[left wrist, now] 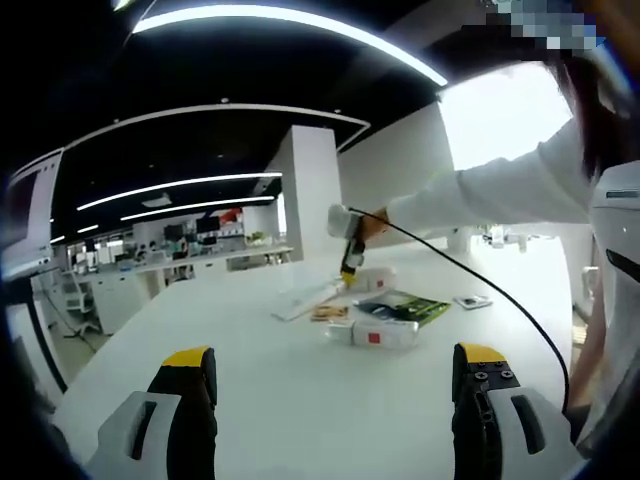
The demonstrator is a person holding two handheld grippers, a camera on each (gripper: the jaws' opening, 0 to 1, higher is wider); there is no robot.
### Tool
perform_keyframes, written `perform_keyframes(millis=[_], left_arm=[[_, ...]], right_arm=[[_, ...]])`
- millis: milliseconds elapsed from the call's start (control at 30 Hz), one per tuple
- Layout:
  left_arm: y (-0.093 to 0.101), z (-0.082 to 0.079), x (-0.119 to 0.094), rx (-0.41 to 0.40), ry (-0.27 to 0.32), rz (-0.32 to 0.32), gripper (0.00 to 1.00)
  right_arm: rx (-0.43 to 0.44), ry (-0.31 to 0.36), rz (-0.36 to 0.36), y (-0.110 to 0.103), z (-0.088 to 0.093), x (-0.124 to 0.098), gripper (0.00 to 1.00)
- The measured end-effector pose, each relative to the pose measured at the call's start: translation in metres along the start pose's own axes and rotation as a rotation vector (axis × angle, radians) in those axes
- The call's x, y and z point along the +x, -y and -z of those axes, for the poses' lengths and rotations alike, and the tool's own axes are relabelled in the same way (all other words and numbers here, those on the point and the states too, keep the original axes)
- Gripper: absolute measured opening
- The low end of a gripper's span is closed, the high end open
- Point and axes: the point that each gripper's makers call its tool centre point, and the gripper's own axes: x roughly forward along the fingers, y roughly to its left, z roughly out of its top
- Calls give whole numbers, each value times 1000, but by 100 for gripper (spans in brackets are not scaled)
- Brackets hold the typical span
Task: Arrange the skincare products in the storage area until every visible bottle or jar stands upright without overlapping.
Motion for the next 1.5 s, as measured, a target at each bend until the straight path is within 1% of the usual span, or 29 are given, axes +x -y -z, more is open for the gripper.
perform_keyframes(millis=[167, 500, 667, 800, 1067, 1233, 1367, 1500], left_arm=[[1, 0, -1, 1, -1, -2, 100], [5, -2, 2, 2, 0, 12, 100], [6, -2, 5, -2, 3, 16, 100], [10, -3, 5, 4, 4, 27, 100], [16, -10, 6, 11, 20, 39, 100], [21, -13, 4, 21, 19, 46, 100], [25, -18, 2, 30, 24, 45, 100], [27, -18, 0, 33, 27, 43, 100]], right_arm=[[3, 27, 42, 7, -2, 1, 26], [10, 75, 78, 12, -3, -1, 26], [6, 97, 93, 12, -4, -4, 26], [8, 111, 107, 16, 0, -6, 26], [39, 162, 153, 24, 10, -20, 25], [59, 214, 169, 26, 9, -31, 25], [60, 229, 176, 26, 10, -34, 25], [60, 246, 189, 27, 9, -37, 25]])
